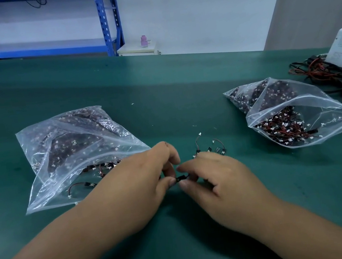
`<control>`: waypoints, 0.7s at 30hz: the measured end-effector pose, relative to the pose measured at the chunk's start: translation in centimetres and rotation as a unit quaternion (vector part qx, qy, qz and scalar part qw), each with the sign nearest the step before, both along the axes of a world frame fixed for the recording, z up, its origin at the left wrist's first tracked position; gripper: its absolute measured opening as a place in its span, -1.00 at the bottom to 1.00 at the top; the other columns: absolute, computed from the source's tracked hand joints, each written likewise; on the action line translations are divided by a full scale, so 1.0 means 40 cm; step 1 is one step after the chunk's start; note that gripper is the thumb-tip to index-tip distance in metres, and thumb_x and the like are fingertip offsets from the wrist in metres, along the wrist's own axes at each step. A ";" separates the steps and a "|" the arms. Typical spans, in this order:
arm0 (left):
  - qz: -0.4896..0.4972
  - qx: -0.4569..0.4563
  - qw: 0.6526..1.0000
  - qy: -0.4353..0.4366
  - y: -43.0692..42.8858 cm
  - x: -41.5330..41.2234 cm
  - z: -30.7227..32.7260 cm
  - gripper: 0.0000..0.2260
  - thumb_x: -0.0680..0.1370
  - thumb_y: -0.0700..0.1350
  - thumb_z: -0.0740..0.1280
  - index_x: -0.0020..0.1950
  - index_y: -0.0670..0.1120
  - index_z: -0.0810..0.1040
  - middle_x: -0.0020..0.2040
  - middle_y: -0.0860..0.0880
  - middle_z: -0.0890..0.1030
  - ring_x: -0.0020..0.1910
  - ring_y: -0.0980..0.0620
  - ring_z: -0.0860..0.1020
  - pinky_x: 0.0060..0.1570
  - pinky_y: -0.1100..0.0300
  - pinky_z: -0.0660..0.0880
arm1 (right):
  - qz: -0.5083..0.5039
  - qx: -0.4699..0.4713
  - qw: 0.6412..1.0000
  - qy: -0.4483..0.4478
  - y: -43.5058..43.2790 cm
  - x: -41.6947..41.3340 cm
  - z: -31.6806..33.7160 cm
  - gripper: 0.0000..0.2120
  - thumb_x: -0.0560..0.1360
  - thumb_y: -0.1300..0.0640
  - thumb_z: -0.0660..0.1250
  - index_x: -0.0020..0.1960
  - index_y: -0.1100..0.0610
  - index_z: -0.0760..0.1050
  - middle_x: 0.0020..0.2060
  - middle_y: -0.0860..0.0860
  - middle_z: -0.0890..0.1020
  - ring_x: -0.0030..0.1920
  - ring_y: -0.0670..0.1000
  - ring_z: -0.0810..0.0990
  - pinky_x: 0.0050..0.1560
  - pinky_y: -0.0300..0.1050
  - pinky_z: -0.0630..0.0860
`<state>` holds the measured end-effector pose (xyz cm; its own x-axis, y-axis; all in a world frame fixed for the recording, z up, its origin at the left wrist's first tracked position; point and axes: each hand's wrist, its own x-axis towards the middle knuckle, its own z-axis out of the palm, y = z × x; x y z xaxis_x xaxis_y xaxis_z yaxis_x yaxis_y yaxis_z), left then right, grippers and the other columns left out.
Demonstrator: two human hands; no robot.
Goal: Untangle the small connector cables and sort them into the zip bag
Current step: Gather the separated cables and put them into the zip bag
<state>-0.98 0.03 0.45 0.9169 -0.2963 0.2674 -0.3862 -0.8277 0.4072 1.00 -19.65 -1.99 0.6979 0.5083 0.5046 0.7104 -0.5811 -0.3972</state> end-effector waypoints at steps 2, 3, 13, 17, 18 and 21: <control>-0.007 0.008 1.000 -0.005 -0.004 -0.001 0.004 -0.69 0.51 -0.04 0.37 0.04 0.28 0.28 0.03 0.38 0.46 -0.03 0.32 0.44 -0.19 0.36 0.35 | 0.006 0.006 1.000 -0.011 0.013 -0.007 -0.007 -0.80 0.55 -0.01 0.27 0.03 0.05 0.61 -0.22 -0.03 0.58 -0.16 0.05 0.56 -0.16 0.06 0.53; -0.006 0.013 1.000 -0.004 -0.005 -0.003 0.006 -0.70 0.52 -0.03 0.37 0.03 0.28 0.28 -0.01 0.35 0.48 -0.03 0.31 0.44 -0.18 0.36 0.35 | 0.006 0.016 1.000 -0.013 0.015 -0.005 -0.010 -0.86 0.54 0.05 0.30 0.00 0.04 0.61 -0.22 -0.03 0.58 -0.17 0.04 0.56 -0.17 0.05 0.53; 0.085 0.251 0.964 -0.027 0.048 -0.015 0.013 -0.69 0.48 0.29 0.21 0.11 0.16 0.42 0.02 0.19 0.47 0.11 0.10 0.46 0.10 0.13 0.46 | -0.169 0.119 0.978 0.039 -0.002 0.112 -0.014 -0.90 0.44 0.22 0.44 -0.16 0.04 0.59 -0.28 -0.12 0.58 -0.24 -0.09 0.51 -0.14 -0.05 0.50; 0.074 0.284 0.956 0.007 0.051 -0.005 0.010 -0.79 0.54 0.22 0.20 0.02 0.13 0.46 -0.06 0.16 0.47 0.02 0.09 0.51 0.03 0.07 0.50 | -0.130 0.085 0.985 0.073 0.004 0.124 -0.029 -0.62 0.47 0.24 0.40 0.22 -0.08 0.58 -0.16 -0.14 0.57 -0.30 -0.15 0.44 -0.11 -0.11 0.50; 0.072 0.286 0.956 0.005 0.051 -0.003 0.010 -0.82 0.54 0.19 0.20 -0.01 0.13 0.46 -0.08 0.16 0.47 -0.01 0.09 0.52 0.00 0.06 0.50 | -0.125 0.090 0.985 0.075 -0.004 0.121 -0.032 -0.53 0.47 0.25 0.36 0.30 -0.13 0.51 -0.14 -0.16 0.56 -0.30 -0.16 0.44 -0.11 -0.13 0.49; 0.065 0.277 0.959 0.004 0.051 0.003 0.004 -0.86 0.54 0.14 0.20 -0.03 0.10 0.45 -0.10 0.14 0.49 -0.06 0.07 0.52 -0.03 0.06 0.51 | -0.149 0.127 0.977 0.082 -0.035 0.112 -0.033 -0.46 0.44 0.25 0.29 0.30 -0.22 0.40 -0.12 -0.22 0.55 -0.25 -0.14 0.48 -0.16 -0.13 0.49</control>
